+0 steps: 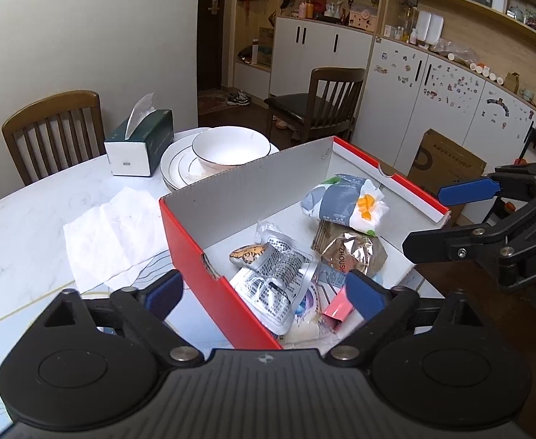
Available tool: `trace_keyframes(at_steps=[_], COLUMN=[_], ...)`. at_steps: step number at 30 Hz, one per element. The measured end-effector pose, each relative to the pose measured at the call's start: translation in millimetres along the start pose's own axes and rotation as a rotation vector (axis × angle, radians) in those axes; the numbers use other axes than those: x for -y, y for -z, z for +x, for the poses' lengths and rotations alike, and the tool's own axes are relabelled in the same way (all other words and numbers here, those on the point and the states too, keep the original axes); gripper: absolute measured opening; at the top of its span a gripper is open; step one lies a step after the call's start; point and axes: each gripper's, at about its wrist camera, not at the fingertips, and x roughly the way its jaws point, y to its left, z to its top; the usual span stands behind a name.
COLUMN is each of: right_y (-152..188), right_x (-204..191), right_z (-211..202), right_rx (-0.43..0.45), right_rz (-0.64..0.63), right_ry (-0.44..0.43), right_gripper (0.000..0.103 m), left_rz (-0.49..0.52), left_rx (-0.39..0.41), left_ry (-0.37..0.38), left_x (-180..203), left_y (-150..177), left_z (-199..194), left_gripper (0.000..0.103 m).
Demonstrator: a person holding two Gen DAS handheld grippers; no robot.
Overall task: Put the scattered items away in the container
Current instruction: 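Withdraw both grippers up and away from the box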
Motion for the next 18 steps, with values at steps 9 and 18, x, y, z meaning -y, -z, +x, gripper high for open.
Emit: trace_keyframes(at_steps=[9,18], right_y=[14,26], right_x=[-23,-43], right_z=[-14,-23], right_rx=[0.028,0.035], right_rz=[0.035,0.071], right_ry=[0.027,0.067], right_gripper=[0.102,0.102], left_rz=[-0.011,-0.009], left_rx=[0.013,0.015], left_ry=[0.015,0.024], left_x=[-6,-15], left_y=[14,28], left_z=[-21,-36], left_gripper=[0.102,0.102])
